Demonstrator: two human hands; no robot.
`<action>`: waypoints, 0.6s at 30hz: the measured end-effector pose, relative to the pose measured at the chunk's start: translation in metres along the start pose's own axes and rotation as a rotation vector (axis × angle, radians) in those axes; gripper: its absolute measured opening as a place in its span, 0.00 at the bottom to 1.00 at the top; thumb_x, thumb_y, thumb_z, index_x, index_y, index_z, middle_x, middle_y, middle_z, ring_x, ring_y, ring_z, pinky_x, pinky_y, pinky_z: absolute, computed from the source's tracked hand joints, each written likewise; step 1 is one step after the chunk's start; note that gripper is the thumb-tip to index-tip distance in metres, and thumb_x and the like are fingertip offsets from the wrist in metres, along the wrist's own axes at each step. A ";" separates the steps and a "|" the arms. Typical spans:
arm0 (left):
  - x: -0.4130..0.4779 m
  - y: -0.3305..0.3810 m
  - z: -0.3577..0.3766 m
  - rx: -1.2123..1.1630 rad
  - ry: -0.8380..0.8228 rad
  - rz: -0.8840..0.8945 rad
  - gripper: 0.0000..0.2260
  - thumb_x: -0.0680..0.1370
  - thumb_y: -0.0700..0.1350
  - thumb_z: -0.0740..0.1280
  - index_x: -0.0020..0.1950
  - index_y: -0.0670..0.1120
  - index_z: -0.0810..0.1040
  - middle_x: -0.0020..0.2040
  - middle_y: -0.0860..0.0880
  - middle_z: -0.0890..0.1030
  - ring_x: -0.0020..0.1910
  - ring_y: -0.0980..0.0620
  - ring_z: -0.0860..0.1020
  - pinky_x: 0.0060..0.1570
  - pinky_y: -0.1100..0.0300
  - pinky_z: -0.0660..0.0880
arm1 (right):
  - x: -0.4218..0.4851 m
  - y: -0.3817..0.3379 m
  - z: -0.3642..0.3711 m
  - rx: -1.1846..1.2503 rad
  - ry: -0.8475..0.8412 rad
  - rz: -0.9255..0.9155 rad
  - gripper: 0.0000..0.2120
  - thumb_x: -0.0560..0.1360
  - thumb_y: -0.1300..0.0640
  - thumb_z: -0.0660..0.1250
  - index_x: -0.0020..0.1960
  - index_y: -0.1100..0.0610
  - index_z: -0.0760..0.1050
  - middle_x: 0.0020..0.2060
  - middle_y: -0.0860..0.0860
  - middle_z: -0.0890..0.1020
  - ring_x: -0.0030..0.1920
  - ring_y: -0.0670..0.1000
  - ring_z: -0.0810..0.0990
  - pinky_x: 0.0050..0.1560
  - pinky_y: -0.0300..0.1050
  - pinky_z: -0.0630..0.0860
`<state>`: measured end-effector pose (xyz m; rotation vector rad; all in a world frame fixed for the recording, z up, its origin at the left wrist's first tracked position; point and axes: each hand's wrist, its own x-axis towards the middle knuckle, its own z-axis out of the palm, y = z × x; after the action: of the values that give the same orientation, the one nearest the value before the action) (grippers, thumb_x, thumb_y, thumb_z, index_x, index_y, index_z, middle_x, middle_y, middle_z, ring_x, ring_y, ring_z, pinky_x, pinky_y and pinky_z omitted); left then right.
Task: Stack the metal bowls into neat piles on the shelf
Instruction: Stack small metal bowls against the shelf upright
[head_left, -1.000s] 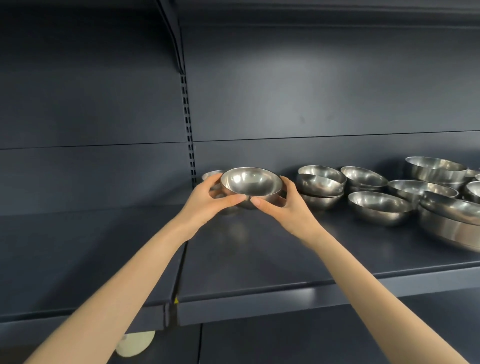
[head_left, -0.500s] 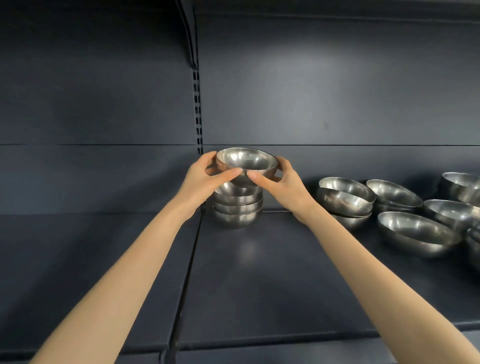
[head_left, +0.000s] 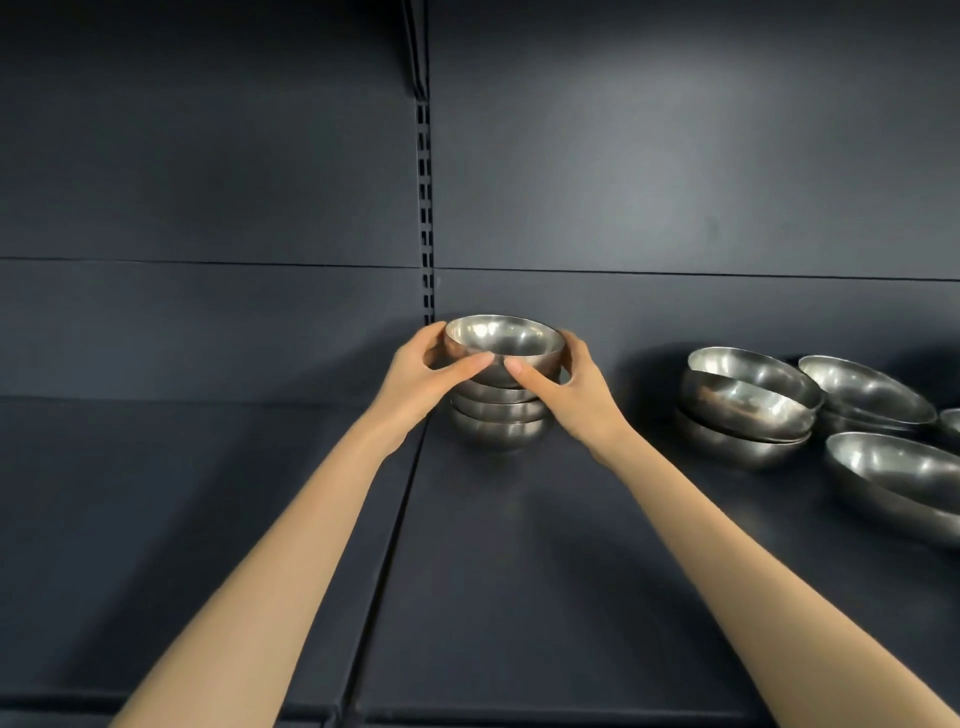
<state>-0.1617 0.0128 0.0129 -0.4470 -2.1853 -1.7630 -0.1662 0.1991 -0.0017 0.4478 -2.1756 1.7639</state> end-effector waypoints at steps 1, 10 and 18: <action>0.000 -0.002 0.002 -0.004 0.000 -0.006 0.20 0.72 0.48 0.74 0.63 0.49 0.76 0.56 0.55 0.81 0.57 0.60 0.78 0.60 0.62 0.74 | 0.000 0.002 -0.001 0.001 0.000 -0.001 0.28 0.71 0.47 0.74 0.66 0.47 0.65 0.53 0.34 0.75 0.52 0.30 0.73 0.47 0.27 0.71; 0.003 -0.012 0.005 0.021 -0.012 -0.041 0.23 0.72 0.48 0.74 0.66 0.50 0.73 0.56 0.57 0.80 0.58 0.60 0.77 0.61 0.62 0.73 | 0.002 0.011 -0.004 -0.002 -0.047 0.023 0.25 0.72 0.50 0.73 0.63 0.46 0.63 0.54 0.38 0.75 0.56 0.37 0.75 0.52 0.32 0.73; 0.000 -0.016 0.003 0.018 -0.046 -0.043 0.18 0.74 0.40 0.73 0.53 0.60 0.71 0.47 0.64 0.79 0.45 0.73 0.77 0.47 0.75 0.72 | 0.002 0.016 -0.006 -0.029 -0.062 0.043 0.33 0.69 0.48 0.76 0.69 0.53 0.66 0.59 0.42 0.78 0.60 0.41 0.77 0.64 0.40 0.73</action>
<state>-0.1685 0.0126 -0.0024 -0.4430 -2.2566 -1.7704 -0.1745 0.2081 -0.0141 0.4578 -2.2661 1.7610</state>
